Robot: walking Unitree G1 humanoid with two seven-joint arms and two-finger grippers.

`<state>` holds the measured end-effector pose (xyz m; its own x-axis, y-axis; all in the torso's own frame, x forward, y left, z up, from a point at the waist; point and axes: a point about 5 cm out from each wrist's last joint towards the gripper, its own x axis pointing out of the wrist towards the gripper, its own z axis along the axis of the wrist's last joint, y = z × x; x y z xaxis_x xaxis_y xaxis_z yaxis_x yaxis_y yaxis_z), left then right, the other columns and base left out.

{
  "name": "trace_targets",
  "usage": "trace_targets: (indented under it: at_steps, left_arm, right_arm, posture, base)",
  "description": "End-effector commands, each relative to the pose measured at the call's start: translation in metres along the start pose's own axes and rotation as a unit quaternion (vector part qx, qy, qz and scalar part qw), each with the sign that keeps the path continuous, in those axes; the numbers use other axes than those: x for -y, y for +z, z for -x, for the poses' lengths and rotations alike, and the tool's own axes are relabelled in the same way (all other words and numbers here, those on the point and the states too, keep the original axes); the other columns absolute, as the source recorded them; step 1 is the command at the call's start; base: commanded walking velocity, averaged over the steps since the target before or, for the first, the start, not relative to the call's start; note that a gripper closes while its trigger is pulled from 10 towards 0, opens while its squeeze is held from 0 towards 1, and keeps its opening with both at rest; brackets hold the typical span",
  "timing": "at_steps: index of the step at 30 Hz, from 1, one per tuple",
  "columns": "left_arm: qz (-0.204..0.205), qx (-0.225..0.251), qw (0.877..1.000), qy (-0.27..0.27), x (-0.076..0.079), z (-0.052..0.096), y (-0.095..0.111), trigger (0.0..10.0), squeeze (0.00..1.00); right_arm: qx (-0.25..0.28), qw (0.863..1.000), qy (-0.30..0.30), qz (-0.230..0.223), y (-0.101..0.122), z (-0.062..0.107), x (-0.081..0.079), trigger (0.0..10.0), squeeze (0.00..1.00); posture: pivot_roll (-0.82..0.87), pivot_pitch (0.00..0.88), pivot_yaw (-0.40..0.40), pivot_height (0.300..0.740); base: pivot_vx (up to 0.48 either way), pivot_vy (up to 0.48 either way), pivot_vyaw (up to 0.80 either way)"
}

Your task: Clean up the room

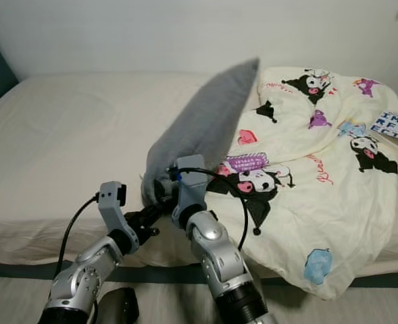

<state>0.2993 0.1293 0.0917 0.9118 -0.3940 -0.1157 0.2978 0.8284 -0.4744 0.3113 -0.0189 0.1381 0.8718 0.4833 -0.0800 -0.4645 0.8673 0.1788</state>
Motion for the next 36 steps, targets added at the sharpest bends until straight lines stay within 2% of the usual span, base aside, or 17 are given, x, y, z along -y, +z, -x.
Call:
trace_targets:
  at_steps: [1, 6, 10, 11, 12, 14, 16, 17, 18, 19, 24, 28, 29, 31, 34, 35, 36]
  left_arm:
    - [-0.001, -0.013, 1.000, 0.000, 0.000, 0.003, -0.005, 10.0, 0.00]
    - [0.001, -0.017, 1.000, -0.004, 0.002, 0.002, -0.007, 10.0, 0.00]
    - [-0.003, -0.022, 1.000, -0.003, 0.002, 0.002, -0.009, 10.0, 0.00]
    - [-0.005, -0.023, 1.000, -0.002, 0.001, 0.003, -0.010, 10.0, 0.00]
    - [-0.005, -0.023, 1.000, -0.002, 0.001, 0.003, -0.010, 10.0, 0.00]
    - [-0.014, -0.024, 1.000, 0.003, -0.004, 0.005, -0.008, 10.0, 0.00]
    - [-0.014, -0.024, 1.000, 0.003, -0.004, 0.005, -0.008, 10.0, 0.00]
    - [-0.017, -0.024, 1.000, 0.005, -0.006, 0.006, -0.007, 10.0, 0.00]
    - [-0.017, -0.024, 1.000, 0.005, -0.006, 0.006, -0.007, 10.0, 0.00]
    - [-0.020, -0.024, 1.000, 0.005, -0.009, 0.008, -0.005, 10.0, 0.00]
    - [-0.020, -0.026, 0.999, 0.000, -0.009, 0.010, -0.005, 10.0, 0.00]
    - [-0.015, -0.033, 0.999, -0.018, -0.001, 0.011, -0.010, 10.0, 0.00]
    - [-0.015, -0.033, 0.999, -0.018, -0.001, 0.011, -0.010, 10.0, 0.00]
    - [-0.013, -0.035, 0.999, -0.024, 0.002, 0.011, -0.012, 10.0, 0.00]
    - [-0.012, -0.037, 0.999, -0.025, 0.003, 0.010, -0.013, 10.0, 0.00]
    - [-0.009, -0.040, 0.999, -0.026, 0.004, 0.010, -0.015, 10.0, 0.00]
    - [-0.009, -0.040, 0.999, -0.026, 0.004, 0.010, -0.015, 10.0, 0.00]
  right_arm:
    - [-0.064, 0.997, 0.003, -0.030, -0.026, 0.000, -0.014, 10.0, 1.00]
    - [-0.065, 0.997, -0.011, -0.026, -0.024, 0.003, -0.009, 10.0, 1.00]
    - [-0.093, 0.995, -0.014, -0.021, -0.024, 0.009, -0.011, 10.0, 1.00]
    - [-0.109, 0.994, -0.008, -0.026, -0.023, 0.012, -0.016, 10.0, 0.00]
    - [-0.109, 0.994, -0.008, -0.026, -0.023, 0.012, -0.016, 10.0, 0.00]
    - [-0.146, 0.987, 0.016, -0.059, -0.023, 0.024, -0.028, 10.0, 0.00]
    - [-0.146, 0.987, 0.016, -0.059, -0.023, 0.024, -0.028, 10.0, 0.00]
    - [-0.156, 0.985, 0.030, -0.065, -0.020, 0.030, -0.031, 10.0, 0.00]
    - [-0.156, 0.985, 0.030, -0.065, -0.020, 0.030, -0.031, 10.0, 0.00]
    - [-0.164, 0.983, 0.063, -0.050, -0.008, 0.041, -0.031, 10.0, 0.00]
    - [-0.170, 0.980, 0.093, -0.037, 0.001, 0.048, -0.028, 10.0, 0.00]
    - [-0.191, 0.966, 0.166, 0.061, 0.020, 0.070, -0.014, 10.0, 0.00]
    - [-0.191, 0.966, 0.166, 0.061, 0.020, 0.070, -0.014, 10.0, 0.00]
    - [-0.195, 0.956, 0.199, 0.092, 0.029, 0.080, -0.011, 10.0, 0.00]
    - [-0.195, 0.949, 0.229, 0.092, 0.033, 0.086, -0.011, 10.0, 0.00]
    - [-0.192, 0.936, 0.279, 0.092, 0.043, 0.096, -0.013, 10.0, 0.00]
    - [-0.192, 0.936, 0.279, 0.092, 0.043, 0.096, -0.013, 10.0, 0.00]
  posture:
    - [0.04, 0.174, -0.029, 0.578]
    - [0.04, 0.174, -0.029, 0.578]
    - [0.04, 0.177, -0.026, 0.578]
    - [0.04, 0.178, -0.026, 0.578]
    - [0.04, 0.178, -0.026, 0.578]
    - [0.04, 0.181, -0.027, 0.578]
    - [0.04, 0.181, -0.027, 0.578]
    - [0.04, 0.182, -0.029, 0.578]
    - [0.04, 0.182, -0.029, 0.578]
    - [0.04, 0.184, -0.028, 0.578]
    - [0.04, 0.184, -0.025, 0.578]
    - [0.04, 0.183, -0.020, 0.578]
    - [0.04, 0.183, -0.020, 0.578]
    - [0.04, 0.185, -0.018, 0.578]
    - [0.04, 0.185, -0.017, 0.578]
    - [0.04, 0.186, -0.017, 0.578]
    - [0.04, 0.186, -0.017, 0.578]
  base:
    - [0.000, 0.000, 0.00]
    - [0.000, 0.000, 0.00]
    - [0.000, 0.000, 0.00]
    - [0.000, 0.000, 0.00]
    - [0.000, 0.000, 0.00]
    - [0.000, 0.000, 0.00]
    - [0.000, 0.000, 0.00]
    - [0.000, 0.000, 0.00]
    - [0.000, 0.000, 0.00]
    - [0.000, 0.000, 0.00]
    - [0.000, 0.000, 0.00]
    - [0.000, 0.000, 0.00]
    - [0.000, 0.000, 0.00]
    - [0.000, 0.000, 0.00]
    - [0.000, 0.000, 0.00]
    - [0.000, 0.000, 0.00]
    - [0.000, 0.000, 0.00]
